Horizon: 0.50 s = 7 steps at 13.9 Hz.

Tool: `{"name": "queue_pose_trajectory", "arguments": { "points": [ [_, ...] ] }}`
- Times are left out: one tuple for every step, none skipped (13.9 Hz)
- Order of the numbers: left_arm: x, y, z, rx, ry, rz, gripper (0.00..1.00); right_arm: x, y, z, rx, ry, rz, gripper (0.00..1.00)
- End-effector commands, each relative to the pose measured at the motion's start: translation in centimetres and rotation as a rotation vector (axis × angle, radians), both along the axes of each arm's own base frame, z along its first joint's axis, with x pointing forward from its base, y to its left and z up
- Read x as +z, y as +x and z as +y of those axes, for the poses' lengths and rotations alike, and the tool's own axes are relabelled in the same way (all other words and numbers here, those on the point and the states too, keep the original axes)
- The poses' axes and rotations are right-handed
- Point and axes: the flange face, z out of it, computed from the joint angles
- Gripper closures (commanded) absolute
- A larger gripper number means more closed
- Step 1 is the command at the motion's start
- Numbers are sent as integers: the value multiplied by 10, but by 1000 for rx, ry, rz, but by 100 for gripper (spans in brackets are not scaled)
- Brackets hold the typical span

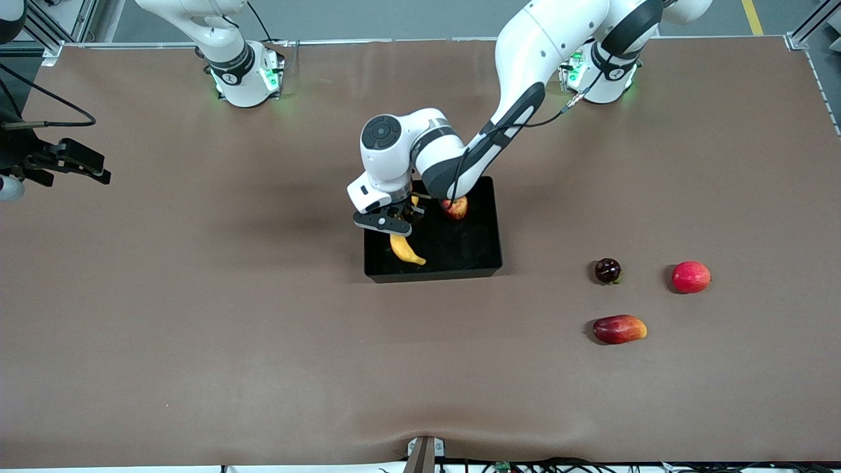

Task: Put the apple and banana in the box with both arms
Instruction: 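Lower the banana into the box and open the left gripper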

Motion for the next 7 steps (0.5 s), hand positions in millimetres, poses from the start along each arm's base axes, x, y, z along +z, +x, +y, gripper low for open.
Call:
{"name": "queue_pose_trajectory", "arguments": {
  "points": [
    [-14, 2, -6, -10, -2, -12, 100, 3, -5, -2, 9, -4, -1, 0],
    [-22, 1, -4, -21, 8, -7, 99, 3, -5, -2, 9, -4, -2, 0],
    [-27, 1, -2, -28, 17, -7, 88, 3, -5, -2, 9, -4, -4, 0],
    [-37, 0, 0, -31, 27, 2, 69, 3, -5, -2, 9, -4, -4, 0],
    [-39, 2, 1, -49, 35, -1, 33, 3, -5, -2, 9, -4, -4, 0],
    [-39, 10, 8, -101, 59, -29, 0, 3, -5, -2, 9, -4, -4, 0],
    [-35, 19, 14, -129, 69, -47, 0, 3, -5, -2, 9, -4, -2, 0]
  ]
}}
